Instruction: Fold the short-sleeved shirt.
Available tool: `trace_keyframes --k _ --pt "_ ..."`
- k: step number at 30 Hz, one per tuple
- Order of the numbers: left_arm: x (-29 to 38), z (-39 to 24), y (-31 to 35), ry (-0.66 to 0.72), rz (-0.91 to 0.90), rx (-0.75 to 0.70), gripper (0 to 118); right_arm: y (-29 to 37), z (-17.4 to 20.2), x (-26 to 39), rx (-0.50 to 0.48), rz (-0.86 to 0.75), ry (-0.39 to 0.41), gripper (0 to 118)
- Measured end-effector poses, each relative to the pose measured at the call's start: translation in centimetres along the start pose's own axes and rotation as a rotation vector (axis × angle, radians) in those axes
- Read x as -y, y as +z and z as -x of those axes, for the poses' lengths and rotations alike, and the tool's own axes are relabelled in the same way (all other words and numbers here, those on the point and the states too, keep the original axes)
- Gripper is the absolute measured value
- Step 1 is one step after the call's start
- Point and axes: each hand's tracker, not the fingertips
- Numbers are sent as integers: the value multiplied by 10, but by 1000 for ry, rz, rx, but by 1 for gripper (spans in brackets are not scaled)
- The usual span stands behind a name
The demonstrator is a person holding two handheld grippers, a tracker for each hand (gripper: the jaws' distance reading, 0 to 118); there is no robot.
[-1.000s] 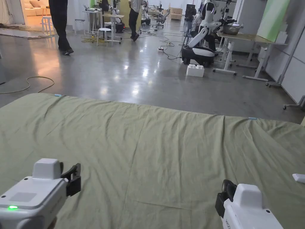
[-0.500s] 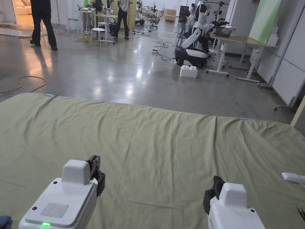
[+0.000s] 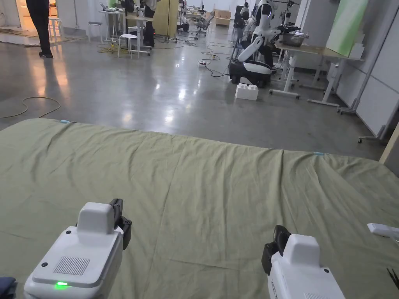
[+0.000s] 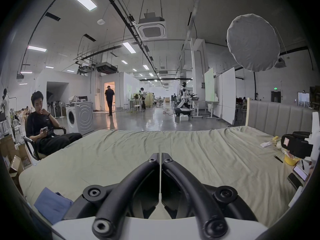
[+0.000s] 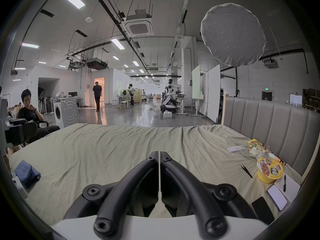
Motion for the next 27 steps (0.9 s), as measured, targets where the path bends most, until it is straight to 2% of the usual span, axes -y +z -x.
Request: trace_keyframes --k 1,2,3,5,6,7,9,11,13,18,20,24,27 --pt "0 0 0 -4 0 2 1 0 0 0 4 0 2 5" --pt "-1 -1 -1 -3 1 3 5 0 0 0 10 -2 7 13" --pt "-1 -2 -1 -3 1 -3 18 0 0 0 14 -4 12 32" --pt "-1 -2 0 -6 -2 -18 46 -1 1 -1 15 -3 12 60" --pt "-1 -2 0 -1 -6 -22 61 -1 0 -1 20 -5 14 66" --pt "-1 -2 0 1 -10 -27 68 0 0 0 32 -9 19 67" --pt "-1 -1 0 8 -23 -52 72 0 0 1 54 -25 35 75" --pt "-1 -1 -1 11 -16 -61 72 0 -2 2 61 -9 25 77" --pt "-1 1 -3 15 3 -68 77 0 -4 3 70 -5 21 86" --pt "2 5 -2 17 4 -60 96 1 -8 4 78 -10 11 102" --pt "4 7 -2 17 4 -41 100 0 -9 4 73 -5 17 110" --pt "5 7 -1 7 -2 -9 103 -1 -12 0 32 -1 -12 111" --pt "5 6 -1 11 -5 -11 105 -4 -10 -2 40 19 -31 112"
